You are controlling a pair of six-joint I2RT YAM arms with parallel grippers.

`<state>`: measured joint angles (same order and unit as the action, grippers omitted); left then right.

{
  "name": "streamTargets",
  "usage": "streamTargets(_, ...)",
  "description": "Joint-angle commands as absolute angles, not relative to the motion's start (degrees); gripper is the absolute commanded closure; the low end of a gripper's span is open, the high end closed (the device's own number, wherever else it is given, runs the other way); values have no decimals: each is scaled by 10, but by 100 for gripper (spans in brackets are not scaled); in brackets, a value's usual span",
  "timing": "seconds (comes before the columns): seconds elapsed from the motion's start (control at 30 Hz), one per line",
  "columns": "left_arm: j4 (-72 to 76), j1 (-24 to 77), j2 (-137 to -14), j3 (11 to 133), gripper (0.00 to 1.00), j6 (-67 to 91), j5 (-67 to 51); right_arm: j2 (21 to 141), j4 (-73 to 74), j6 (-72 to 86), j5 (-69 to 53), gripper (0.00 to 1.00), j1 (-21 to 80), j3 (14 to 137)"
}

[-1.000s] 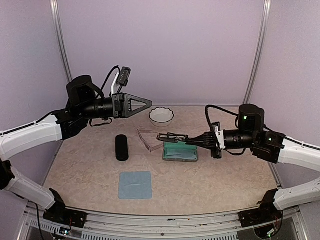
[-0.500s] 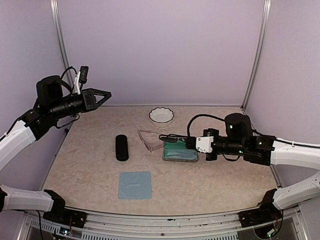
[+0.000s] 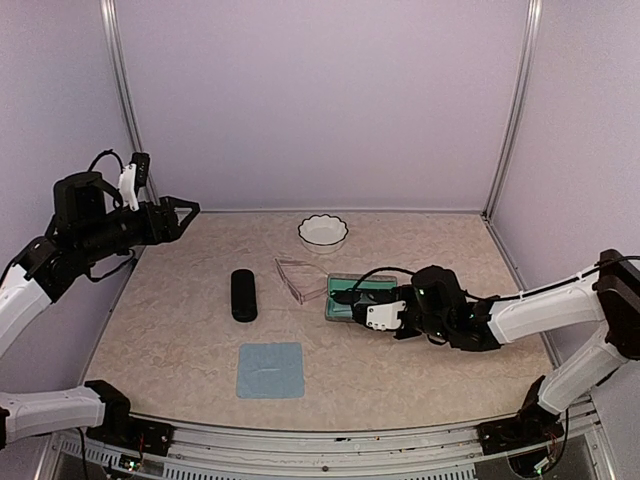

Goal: Organize the sunglasses
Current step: Place the sunglasses in the sunglasses case.

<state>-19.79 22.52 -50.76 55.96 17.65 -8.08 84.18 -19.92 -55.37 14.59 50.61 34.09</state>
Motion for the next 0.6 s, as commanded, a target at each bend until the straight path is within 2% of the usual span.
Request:
streamTargets(0.0, -208, 222, -488, 534, 1, 167, -26, 885, -294, -584, 193, 100, 512, 346)
streamTargets(0.57, -174, 221, -466, 479, 1, 181, -24, 990, -301, -554, 215, 100, 511, 387)
